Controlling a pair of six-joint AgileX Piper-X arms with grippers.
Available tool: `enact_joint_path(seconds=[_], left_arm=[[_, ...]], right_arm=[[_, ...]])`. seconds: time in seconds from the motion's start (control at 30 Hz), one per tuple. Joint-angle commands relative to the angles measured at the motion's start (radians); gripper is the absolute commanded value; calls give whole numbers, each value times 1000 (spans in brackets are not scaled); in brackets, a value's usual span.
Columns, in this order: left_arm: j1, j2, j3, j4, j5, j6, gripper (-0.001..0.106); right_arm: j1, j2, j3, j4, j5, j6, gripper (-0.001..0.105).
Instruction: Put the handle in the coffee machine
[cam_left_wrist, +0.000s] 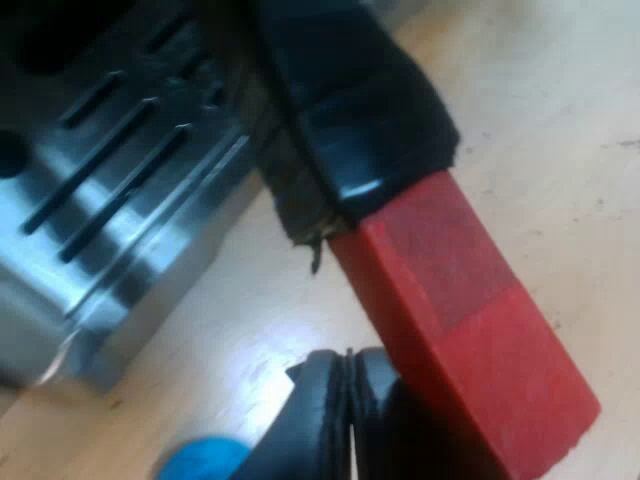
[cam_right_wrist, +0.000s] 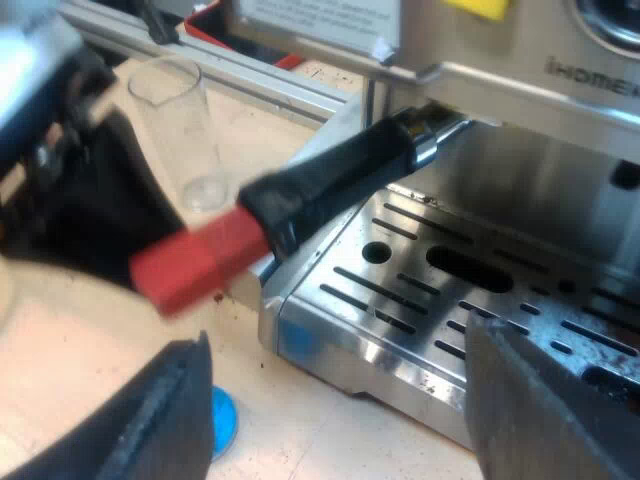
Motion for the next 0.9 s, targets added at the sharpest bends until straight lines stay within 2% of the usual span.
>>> enact_joint_path(seconds=[0.03, 0.13, 0.33, 0.37, 0.4, 0.53, 0.67, 0.8, 0.9], left_arm=[[-52, -15, -1, -16, 85, -51, 0], [-89, -15, -1, -75, 85, -104, 0], [-120, -15, -1, -132, 95, -111, 0], [-125, -15, -1, -152, 136, -111, 0], [-125, -15, -1, -192, 217, -111, 0], [-125, -15, -1, -254, 274, -124, 0], [-125, -15, -1, -318, 395, -149, 0], [-125, -15, -1, -295, 388, -149, 0], [-118, -15, -1, -240, 267, -149, 0]], right_arm=[[1, -28, -3, 20, 11, 23, 58], [1, -52, -3, 69, 34, 47, 58], [1, -95, -3, 167, 95, 68, 58], [1, -99, -3, 171, 97, 68, 58], [1, -102, -3, 173, 97, 68, 58], [1, -102, -3, 172, 97, 68, 58], [1, -102, -3, 172, 97, 68, 58], [1, -102, -3, 172, 97, 68, 58], [1, -102, -3, 172, 97, 68, 58]])
